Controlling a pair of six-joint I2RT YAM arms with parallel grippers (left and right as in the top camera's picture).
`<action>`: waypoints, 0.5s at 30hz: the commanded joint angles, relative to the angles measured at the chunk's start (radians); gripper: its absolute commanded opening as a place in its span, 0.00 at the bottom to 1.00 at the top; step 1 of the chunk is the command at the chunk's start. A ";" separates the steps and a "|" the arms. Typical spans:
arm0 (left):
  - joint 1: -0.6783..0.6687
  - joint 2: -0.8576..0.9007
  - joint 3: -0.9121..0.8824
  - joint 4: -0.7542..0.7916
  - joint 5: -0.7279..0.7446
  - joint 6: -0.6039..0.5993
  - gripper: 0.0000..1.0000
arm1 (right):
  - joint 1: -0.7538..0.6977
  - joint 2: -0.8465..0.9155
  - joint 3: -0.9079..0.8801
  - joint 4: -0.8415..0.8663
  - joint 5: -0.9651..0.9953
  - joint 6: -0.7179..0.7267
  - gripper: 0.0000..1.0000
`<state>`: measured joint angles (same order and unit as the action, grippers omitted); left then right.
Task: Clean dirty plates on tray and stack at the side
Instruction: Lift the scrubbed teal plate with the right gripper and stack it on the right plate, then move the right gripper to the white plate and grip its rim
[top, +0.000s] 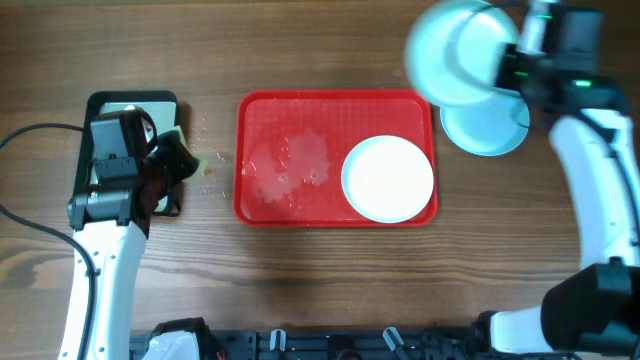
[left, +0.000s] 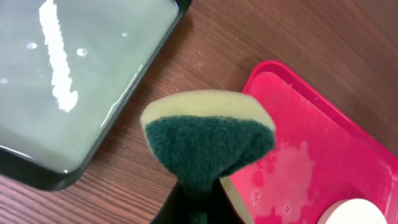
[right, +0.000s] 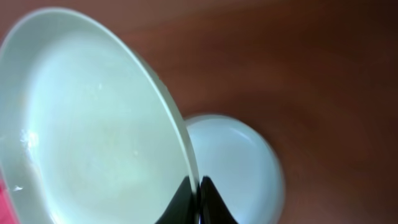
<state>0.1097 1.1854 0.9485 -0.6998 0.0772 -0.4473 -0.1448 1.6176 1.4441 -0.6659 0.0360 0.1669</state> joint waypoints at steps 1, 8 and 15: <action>0.006 -0.007 -0.002 0.007 0.008 -0.006 0.04 | -0.151 0.081 0.001 -0.044 -0.116 0.132 0.04; 0.006 -0.007 -0.002 0.014 0.008 -0.006 0.04 | -0.233 0.243 0.001 -0.052 -0.175 0.124 0.08; 0.006 -0.007 -0.002 0.015 0.008 -0.006 0.04 | -0.230 0.277 0.001 -0.055 -0.273 0.121 0.60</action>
<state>0.1097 1.1854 0.9485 -0.6922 0.0772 -0.4473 -0.3805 1.8763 1.4441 -0.7219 -0.1432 0.2863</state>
